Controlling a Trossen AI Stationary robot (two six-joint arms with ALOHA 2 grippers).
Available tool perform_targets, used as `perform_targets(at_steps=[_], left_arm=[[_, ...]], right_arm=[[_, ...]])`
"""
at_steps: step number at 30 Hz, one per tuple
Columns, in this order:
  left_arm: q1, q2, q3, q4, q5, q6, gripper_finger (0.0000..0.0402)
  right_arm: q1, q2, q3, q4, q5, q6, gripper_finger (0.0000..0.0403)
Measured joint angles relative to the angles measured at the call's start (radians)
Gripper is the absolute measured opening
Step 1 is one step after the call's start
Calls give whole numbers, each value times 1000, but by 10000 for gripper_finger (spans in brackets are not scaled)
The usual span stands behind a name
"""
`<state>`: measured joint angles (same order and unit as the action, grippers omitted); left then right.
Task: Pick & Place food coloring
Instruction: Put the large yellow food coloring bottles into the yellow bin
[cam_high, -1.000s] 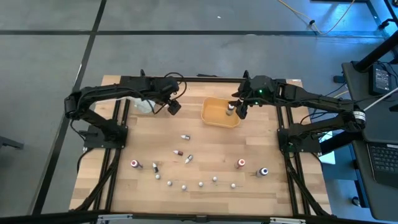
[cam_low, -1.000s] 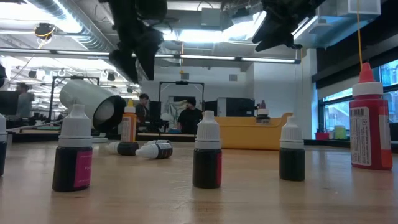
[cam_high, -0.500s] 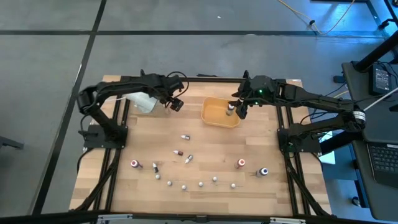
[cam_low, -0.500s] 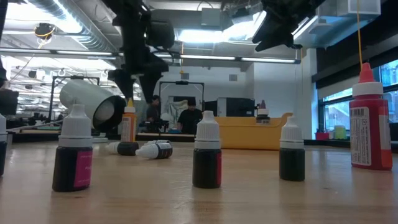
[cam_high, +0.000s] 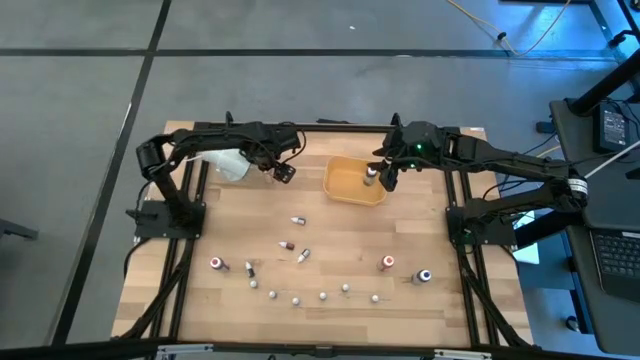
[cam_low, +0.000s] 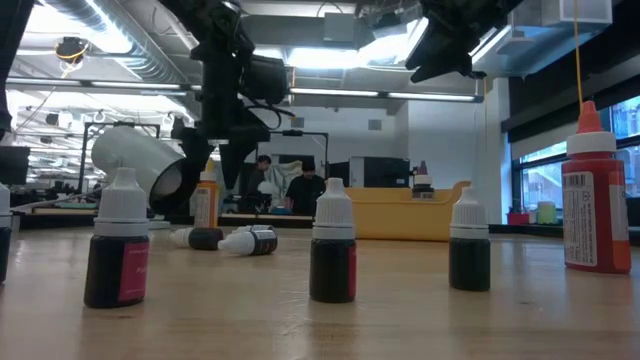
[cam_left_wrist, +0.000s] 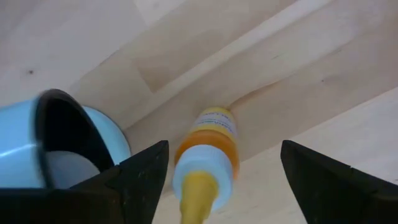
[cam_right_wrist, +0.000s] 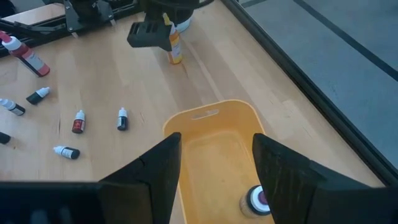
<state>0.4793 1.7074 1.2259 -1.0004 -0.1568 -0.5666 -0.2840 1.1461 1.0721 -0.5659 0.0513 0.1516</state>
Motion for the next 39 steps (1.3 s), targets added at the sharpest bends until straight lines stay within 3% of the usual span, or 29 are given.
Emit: perform_targets(at_steps=[12,27,39], left_arm=[[-1,-5,0,-9,28,-7,240],[-1,-5,0,-30,63,-6,218],[-1,-6,0,-32,62,4,148]], right_arm=[[0,0,0,0,0,-3,200],[0,0,0,0,0,-3,200],[0,0,0,-1,0,-3,200]])
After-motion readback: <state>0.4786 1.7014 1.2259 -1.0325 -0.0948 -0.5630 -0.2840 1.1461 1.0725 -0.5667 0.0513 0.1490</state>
